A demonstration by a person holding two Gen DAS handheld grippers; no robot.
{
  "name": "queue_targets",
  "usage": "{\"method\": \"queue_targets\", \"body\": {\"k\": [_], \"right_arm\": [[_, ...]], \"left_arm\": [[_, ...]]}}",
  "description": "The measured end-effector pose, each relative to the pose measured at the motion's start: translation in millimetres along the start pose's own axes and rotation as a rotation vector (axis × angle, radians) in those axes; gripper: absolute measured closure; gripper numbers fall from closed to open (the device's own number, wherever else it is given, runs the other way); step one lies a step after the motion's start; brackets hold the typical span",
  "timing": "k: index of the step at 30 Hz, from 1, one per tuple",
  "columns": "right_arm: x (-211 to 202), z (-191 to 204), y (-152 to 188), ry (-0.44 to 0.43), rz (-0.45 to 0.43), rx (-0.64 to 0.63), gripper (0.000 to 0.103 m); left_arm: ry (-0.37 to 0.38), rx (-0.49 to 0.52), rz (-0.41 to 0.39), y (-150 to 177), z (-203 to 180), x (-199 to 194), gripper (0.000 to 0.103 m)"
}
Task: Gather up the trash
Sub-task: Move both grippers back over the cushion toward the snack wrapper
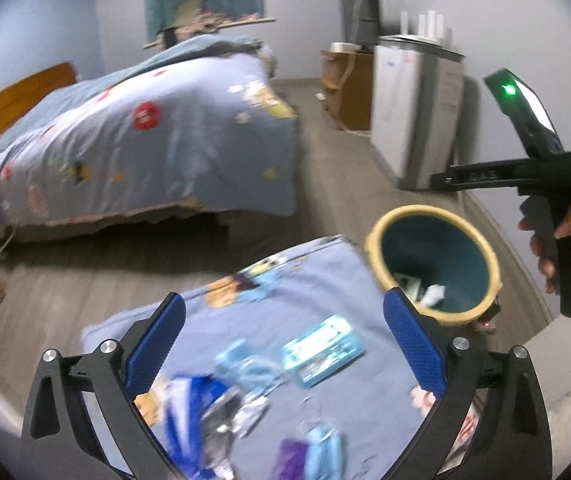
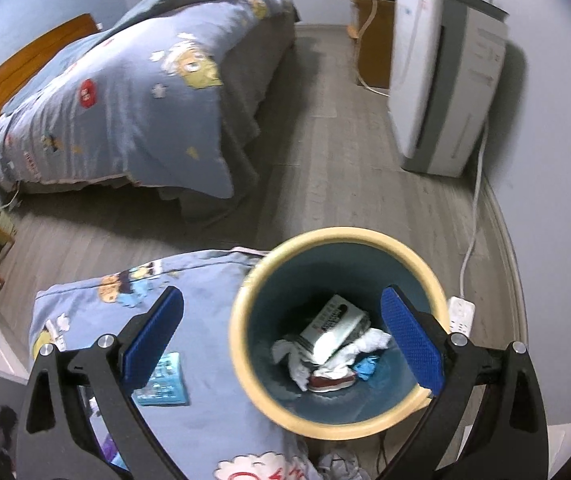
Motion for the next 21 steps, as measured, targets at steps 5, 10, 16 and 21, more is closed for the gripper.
{"method": "queue_targets", "body": {"k": [5, 10, 16, 21], "right_arm": [[-10, 55, 2, -0.055, -0.011, -0.085, 0.006], [-18, 116, 15, -0.122, -0.001, -0.193, 0.006], [-27, 182, 51, -0.2, 0.044, -0.287, 0.006], [-30, 221, 87, -0.235, 0.093, -0.318, 0.006]], "left_arm": [[-0.092, -0.049, 0.039, 22, 48, -22, 0.005], [-0.178, -0.059, 0.063, 54, 89, -43, 0.005], [-0.207, -0.164, 0.093, 89, 128, -47, 0.005], [-0.232, -0.166, 0.076, 102, 144, -56, 0.005]]}}
Point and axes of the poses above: each gripper's, at about its wrist camera, not at the fingertips, and x roughly the way its jaws point, z to its left, y to its underside, the point moved 8 cm from there along x, roughly the way its jaws point, and after that the axes turned 7 degrees about -z, right-handed, at the moved point
